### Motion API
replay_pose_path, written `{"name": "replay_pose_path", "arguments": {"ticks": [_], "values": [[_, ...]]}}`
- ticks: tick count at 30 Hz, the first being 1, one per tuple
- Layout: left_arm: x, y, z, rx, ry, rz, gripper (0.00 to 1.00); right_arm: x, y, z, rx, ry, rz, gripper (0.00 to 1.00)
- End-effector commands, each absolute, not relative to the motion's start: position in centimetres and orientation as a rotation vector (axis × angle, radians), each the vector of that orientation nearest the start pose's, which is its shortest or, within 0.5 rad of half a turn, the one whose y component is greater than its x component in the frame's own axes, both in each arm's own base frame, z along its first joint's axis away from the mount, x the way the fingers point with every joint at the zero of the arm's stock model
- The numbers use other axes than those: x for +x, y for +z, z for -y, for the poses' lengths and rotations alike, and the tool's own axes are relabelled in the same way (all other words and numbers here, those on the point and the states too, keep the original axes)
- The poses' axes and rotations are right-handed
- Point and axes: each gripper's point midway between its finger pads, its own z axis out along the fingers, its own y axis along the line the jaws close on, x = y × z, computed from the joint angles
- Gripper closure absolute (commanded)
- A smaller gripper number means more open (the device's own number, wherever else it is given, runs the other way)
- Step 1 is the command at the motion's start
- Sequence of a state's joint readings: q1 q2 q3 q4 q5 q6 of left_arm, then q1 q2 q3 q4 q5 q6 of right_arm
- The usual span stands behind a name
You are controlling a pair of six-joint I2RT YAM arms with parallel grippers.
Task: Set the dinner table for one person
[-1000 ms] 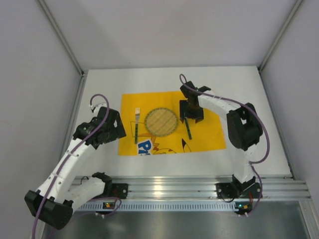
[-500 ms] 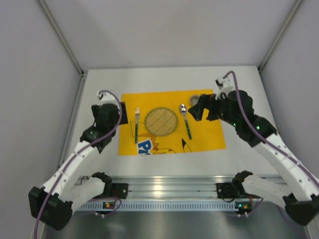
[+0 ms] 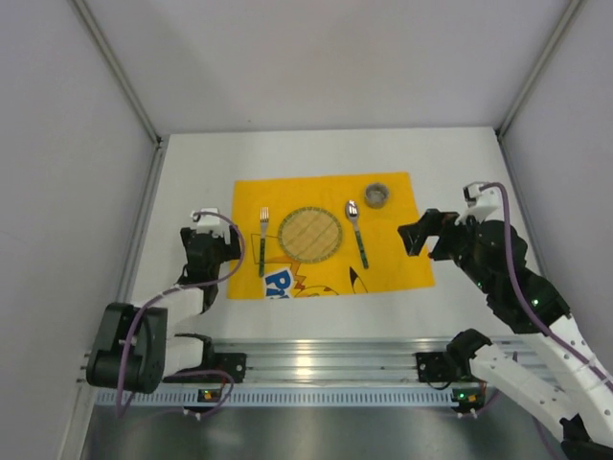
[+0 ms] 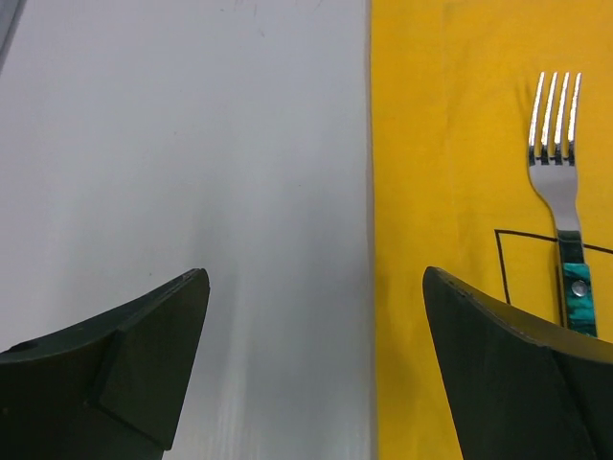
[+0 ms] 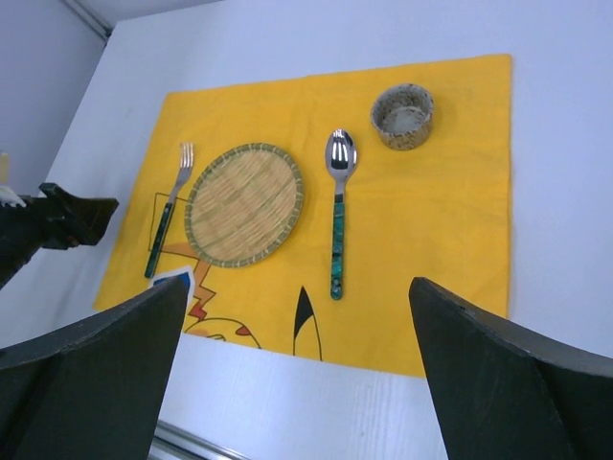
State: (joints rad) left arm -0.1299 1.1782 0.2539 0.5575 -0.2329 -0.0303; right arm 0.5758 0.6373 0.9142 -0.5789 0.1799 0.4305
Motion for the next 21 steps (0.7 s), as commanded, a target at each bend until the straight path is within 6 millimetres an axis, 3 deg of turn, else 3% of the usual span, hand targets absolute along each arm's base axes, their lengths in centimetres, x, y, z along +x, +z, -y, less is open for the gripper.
{"name": "replay_pose_path", "arguments": {"ticks": [1, 3, 4, 5, 6, 8, 10, 15, 21], "values": [[36.1, 9.8, 0.7, -0.045, 0.075, -1.762, 0.01, 21.5, 28.1, -11.3, 0.085, 0.503, -1.903, 0.00], [37.3, 10.6, 2.0, 0.034, 0.025, -1.726, 0.02, 21.4, 27.4, -11.1, 0.111, 0.497, -1.915, 0.00], [37.7, 9.7, 2.1, 0.048, 0.027, -1.753, 0.01, 21.4, 27.2, -11.1, 0.128, 0.504, -1.926, 0.00], [38.6, 10.3, 2.1, 0.051, 0.029, -1.743, 0.02, 21.3, 26.9, -11.3, 0.130, 0.508, -1.940, 0.00], [38.8, 9.0, 2.1, 0.052, 0.023, -1.772, 0.01, 21.4, 26.8, -11.3, 0.138, 0.508, -1.949, 0.01], [39.2, 9.0, 1.0, 0.000, 0.044, -1.724, 0.01, 21.5, 26.0, -11.4, 0.152, 0.491, -1.988, 0.00], [39.3, 8.2, -0.6, -0.098, 0.054, -1.713, 0.02, 21.6, 25.8, -11.1, 0.149, 0.455, -2.015, 0.00], [39.2, 8.2, -0.6, -0.097, 0.046, -1.728, 0.01, 23.1, 24.6, -10.8, 0.137, 0.338, -2.073, 0.00], [39.3, 8.3, -0.5, -0.095, 0.043, -1.728, 0.01, 24.6, 22.7, -12.5, 0.119, 0.327, -2.161, 0.00]]}}
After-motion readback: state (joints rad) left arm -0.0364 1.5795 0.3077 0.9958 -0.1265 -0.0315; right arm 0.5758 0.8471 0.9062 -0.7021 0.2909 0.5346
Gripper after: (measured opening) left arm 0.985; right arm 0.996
